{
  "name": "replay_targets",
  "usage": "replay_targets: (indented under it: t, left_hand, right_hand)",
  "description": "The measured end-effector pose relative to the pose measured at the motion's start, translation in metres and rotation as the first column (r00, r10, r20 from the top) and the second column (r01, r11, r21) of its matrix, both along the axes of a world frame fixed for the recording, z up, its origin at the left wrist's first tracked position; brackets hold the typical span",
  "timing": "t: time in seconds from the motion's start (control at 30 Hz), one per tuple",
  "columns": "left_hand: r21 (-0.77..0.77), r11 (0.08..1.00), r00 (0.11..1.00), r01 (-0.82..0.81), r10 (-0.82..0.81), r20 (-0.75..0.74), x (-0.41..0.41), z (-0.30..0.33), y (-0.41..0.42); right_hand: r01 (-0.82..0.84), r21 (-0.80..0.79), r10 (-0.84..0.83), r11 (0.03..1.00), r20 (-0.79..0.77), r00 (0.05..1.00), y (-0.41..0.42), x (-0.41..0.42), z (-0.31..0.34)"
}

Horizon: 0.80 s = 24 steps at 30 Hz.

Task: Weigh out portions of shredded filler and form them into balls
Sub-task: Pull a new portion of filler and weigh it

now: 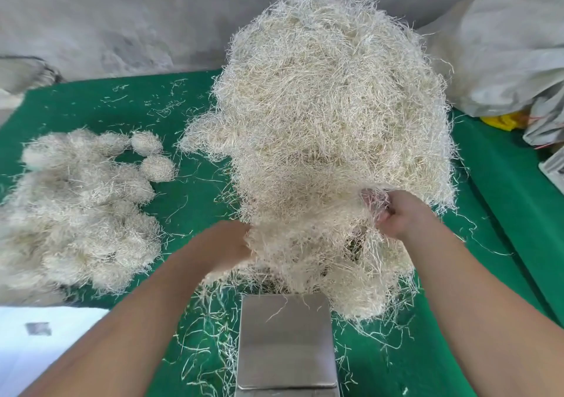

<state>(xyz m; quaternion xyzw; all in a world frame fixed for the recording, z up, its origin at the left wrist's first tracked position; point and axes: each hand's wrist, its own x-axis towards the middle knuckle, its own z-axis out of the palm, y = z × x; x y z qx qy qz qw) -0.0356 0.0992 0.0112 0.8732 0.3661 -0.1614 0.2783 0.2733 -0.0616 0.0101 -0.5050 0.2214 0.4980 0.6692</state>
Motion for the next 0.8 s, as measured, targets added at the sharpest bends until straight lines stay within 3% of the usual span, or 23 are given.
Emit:
replay_targets:
  t: [0.07, 0.13, 0.2, 0.27, 0.3, 0.4, 0.43, 0.47, 0.5, 0.57, 0.63, 0.67, 0.7, 0.73, 0.77, 0.8]
  left_hand:
    - [0.026, 0.98, 0.967, -0.199, 0.192, 0.165, 0.002, 0.013, 0.003]
    - [-0.016, 0.929, 0.883, -0.37, 0.357, 0.305, -0.004, 0.015, 0.012]
    - [-0.221, 0.74, 0.608, -0.635, 0.655, 0.448, -0.013, 0.02, 0.016]
    - [-0.47, 0.536, 0.285, -0.701, 0.815, 0.504, -0.018, 0.024, 0.015]
    - [-0.547, 0.503, 0.212, -0.669, 0.835, 0.508, -0.017, 0.026, 0.013]
    - [-0.614, 0.508, 0.191, -0.604, 0.84, 0.508, -0.004, 0.028, -0.002]
    - [-0.656, 0.502, 0.179, -0.564, 0.849, 0.496, 0.003, 0.032, -0.008]
    - [-0.718, 0.466, 0.135, -0.518, 0.873, 0.469, 0.009, 0.036, -0.014]
    - [-0.768, 0.423, 0.092, -0.482, 0.895, 0.436, 0.014, 0.039, -0.018]
    - [-0.849, 0.343, 0.077, -0.403, 0.937, 0.342, 0.022, 0.04, -0.022]
    - [-0.857, 0.33, 0.128, -0.395, 0.944, 0.305, 0.029, 0.039, -0.027]
    - [-0.847, 0.326, 0.13, -0.421, 0.945, 0.299, 0.033, 0.036, -0.029]
    - [-0.837, 0.299, 0.121, -0.458, 0.954, 0.275, 0.036, 0.033, -0.031]
    - [-0.843, 0.268, 0.11, -0.467, 0.963, 0.245, 0.039, 0.028, -0.032]
    - [-0.852, 0.238, 0.105, -0.466, 0.971, 0.214, 0.041, 0.025, -0.035]
    - [-0.839, 0.241, 0.118, -0.488, 0.971, 0.21, 0.042, 0.019, -0.038]
  right_hand:
    - [0.029, -0.04, -0.027, 0.999, 0.058, 0.998, 0.006, 0.001, -0.008]
    - [0.095, -0.107, -0.06, 0.99, 0.289, 0.956, 0.008, 0.006, -0.014]
    - [0.114, -0.215, 0.007, 0.97, 0.491, 0.871, 0.001, 0.013, -0.021]
    - [-0.089, -0.344, 0.271, 0.935, 0.526, 0.806, -0.007, 0.01, -0.024]
    - [-0.242, -0.412, 0.446, 0.878, 0.524, 0.726, -0.008, 0.004, -0.025]
    - [-0.539, -0.622, 0.818, 0.568, 0.497, 0.289, -0.003, -0.016, -0.03]
    - [-0.521, -0.729, 0.879, 0.443, 0.466, 0.095, 0.0, -0.023, -0.029]
    - [-0.397, -0.85, 0.906, 0.345, 0.412, -0.096, 0.002, -0.028, -0.027]
    - [-0.193, -0.927, 0.897, 0.322, 0.364, -0.249, 0.001, -0.034, -0.026]
    - [0.133, -0.852, 0.79, 0.507, 0.397, -0.466, -0.002, -0.054, -0.022]
    - [0.088, -0.719, 0.6, 0.689, 0.498, -0.626, -0.008, -0.087, -0.028]
    - [-0.001, -0.743, 0.549, 0.669, 0.495, -0.674, -0.009, -0.103, -0.034]
    - [-0.06, -0.821, 0.551, 0.567, 0.433, -0.713, -0.012, -0.115, -0.043]
    - [-0.09, -0.91, 0.596, 0.404, 0.336, -0.729, -0.014, -0.124, -0.052]
    - [-0.107, -0.964, 0.655, 0.245, 0.246, -0.715, -0.015, -0.129, -0.06]
    - [-0.113, -0.98, 0.708, 0.164, 0.197, -0.678, -0.015, -0.13, -0.065]
